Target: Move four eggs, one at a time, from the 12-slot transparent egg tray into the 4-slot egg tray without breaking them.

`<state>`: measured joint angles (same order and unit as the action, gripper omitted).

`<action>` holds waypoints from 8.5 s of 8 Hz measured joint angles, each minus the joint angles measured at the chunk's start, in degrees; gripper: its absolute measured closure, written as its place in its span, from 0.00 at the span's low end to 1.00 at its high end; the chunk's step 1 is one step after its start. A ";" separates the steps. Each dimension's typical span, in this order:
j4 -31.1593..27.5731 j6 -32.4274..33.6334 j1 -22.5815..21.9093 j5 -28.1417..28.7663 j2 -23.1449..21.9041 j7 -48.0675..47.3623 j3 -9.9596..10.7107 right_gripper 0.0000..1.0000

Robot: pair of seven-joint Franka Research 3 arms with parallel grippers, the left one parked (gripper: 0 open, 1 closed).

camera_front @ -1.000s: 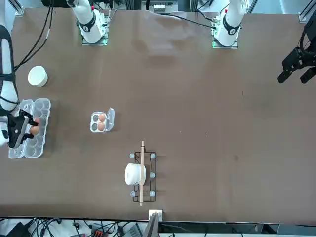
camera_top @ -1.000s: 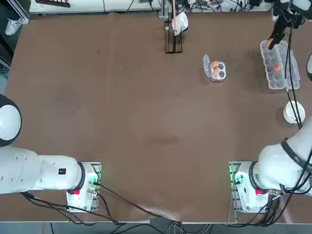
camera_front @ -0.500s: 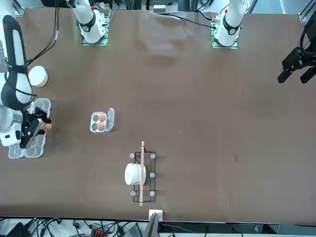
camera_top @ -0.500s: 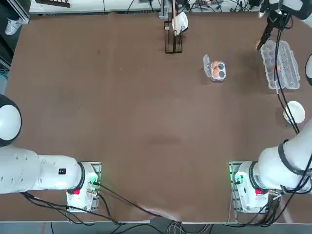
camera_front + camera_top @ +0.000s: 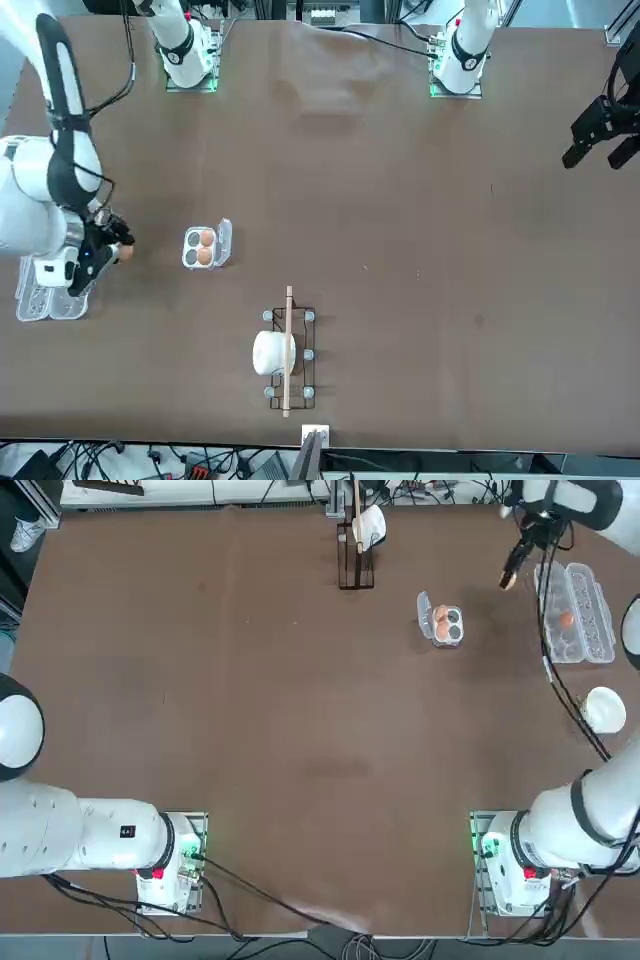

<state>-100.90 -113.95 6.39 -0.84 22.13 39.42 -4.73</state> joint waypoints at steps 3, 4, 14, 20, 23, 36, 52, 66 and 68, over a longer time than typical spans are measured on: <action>-8.16 -6.41 -3.44 0.05 -3.20 -12.61 -0.03 0.43; -10.48 -8.57 -5.00 0.08 -3.99 -17.21 -0.05 0.43; -20.36 -18.54 -12.04 0.09 -5.30 -31.97 0.07 0.43; -21.82 -21.28 -12.08 1.06 -5.04 -32.05 0.06 0.43; -21.94 -22.61 -12.08 1.07 -4.38 -32.07 0.06 0.43; -21.22 -23.40 -11.92 1.07 -3.68 -32.01 0.37 0.00; -18.81 -21.75 18.64 1.00 -6.26 49.37 1.92 0.00; -7.05 -24.43 23.48 0.91 7.70 71.86 1.90 0.01; -6.87 -24.43 23.49 0.91 8.42 71.89 1.89 0.03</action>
<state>-107.77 -138.38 29.88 0.06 30.54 111.32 -2.84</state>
